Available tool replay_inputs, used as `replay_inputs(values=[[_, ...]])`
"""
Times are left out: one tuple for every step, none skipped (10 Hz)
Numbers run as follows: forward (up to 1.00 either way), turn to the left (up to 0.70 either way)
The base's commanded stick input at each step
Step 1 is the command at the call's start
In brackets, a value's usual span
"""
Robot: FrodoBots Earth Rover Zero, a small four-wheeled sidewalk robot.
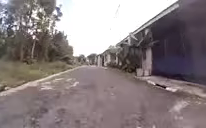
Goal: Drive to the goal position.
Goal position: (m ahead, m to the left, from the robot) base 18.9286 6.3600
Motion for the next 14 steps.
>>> replay_inputs(values=[[1.0,0.0],[1.0,0.0],[1.0,0.0],[1.0,0.0],[1.0,0.0],[1.0,0.0],[1.0,0.0],[1.0,0.0],[1.0,0.0],[1.0,0.0],[1.0,0.0],[1.0,0.0],[1.0,0.0],[1.0,0.0]])
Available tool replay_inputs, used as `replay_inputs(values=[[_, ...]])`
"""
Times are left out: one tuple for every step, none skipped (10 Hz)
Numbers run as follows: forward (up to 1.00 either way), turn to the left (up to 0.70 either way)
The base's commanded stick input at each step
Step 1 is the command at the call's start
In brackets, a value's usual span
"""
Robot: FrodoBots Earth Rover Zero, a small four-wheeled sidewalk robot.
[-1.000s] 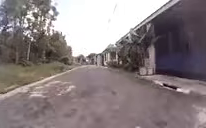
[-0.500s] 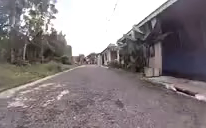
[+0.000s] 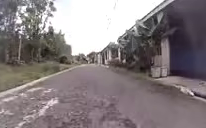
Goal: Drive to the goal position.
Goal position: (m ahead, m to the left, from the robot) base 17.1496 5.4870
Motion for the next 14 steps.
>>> replay_inputs(values=[[1.0,0.18],[1.0,0.33],[1.0,0.22],[1.0,0.0],[1.0,0.0],[1.0,0.0],[1.0,0.0],[1.0,0.0],[1.0,0.0],[1.0,0.0],[1.0,0.0],[1.0,0.0],[1.0,0.0],[1.0,0.02]])
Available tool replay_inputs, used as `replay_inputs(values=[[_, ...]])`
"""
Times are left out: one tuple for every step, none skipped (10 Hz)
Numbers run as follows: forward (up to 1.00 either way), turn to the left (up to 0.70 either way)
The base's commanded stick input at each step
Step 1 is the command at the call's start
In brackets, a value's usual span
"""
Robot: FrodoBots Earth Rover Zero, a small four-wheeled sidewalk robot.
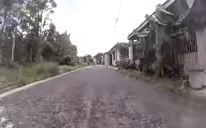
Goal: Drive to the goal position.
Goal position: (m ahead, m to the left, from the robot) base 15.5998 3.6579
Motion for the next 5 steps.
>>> replay_inputs(values=[[1.0,0.11],[1.0,0.31],[1.0,0.09],[1.0,0.01],[1.0,0.0]])
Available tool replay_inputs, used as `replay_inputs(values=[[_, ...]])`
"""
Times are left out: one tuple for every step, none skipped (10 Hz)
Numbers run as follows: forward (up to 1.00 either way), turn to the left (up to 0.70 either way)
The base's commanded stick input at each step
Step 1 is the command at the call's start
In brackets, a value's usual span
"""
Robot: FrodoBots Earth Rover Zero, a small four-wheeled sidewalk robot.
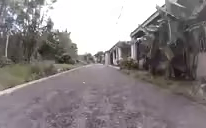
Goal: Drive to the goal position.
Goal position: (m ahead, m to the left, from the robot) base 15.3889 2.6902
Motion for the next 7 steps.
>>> replay_inputs(values=[[1.0,0.0],[1.0,0.0],[1.0,0.0],[1.0,0.0],[1.0,0.0],[1.0,0.0],[1.0,0.0]])
